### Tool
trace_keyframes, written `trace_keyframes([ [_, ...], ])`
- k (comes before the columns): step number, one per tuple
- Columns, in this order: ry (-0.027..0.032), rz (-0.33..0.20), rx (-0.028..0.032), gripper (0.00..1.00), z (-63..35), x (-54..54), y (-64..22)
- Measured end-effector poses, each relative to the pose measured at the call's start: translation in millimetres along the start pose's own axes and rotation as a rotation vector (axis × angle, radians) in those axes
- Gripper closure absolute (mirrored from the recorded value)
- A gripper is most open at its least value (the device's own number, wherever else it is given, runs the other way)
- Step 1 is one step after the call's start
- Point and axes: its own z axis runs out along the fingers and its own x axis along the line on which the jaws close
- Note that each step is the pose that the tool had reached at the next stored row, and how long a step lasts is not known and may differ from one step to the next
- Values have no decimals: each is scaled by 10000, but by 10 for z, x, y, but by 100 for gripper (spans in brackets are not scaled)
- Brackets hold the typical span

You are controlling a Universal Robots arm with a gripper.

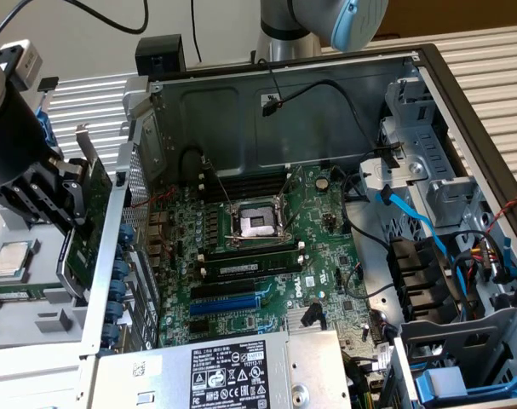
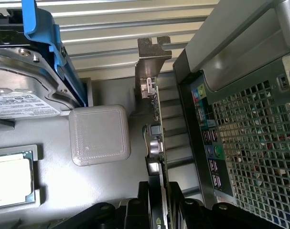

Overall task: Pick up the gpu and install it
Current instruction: 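Pick up the gpu and move the gpu toward the slot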

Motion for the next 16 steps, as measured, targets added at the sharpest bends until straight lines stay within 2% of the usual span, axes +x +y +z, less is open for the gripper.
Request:
trace_keyframes([
  [16,4,5,-28,73,-41,-7,4],
])
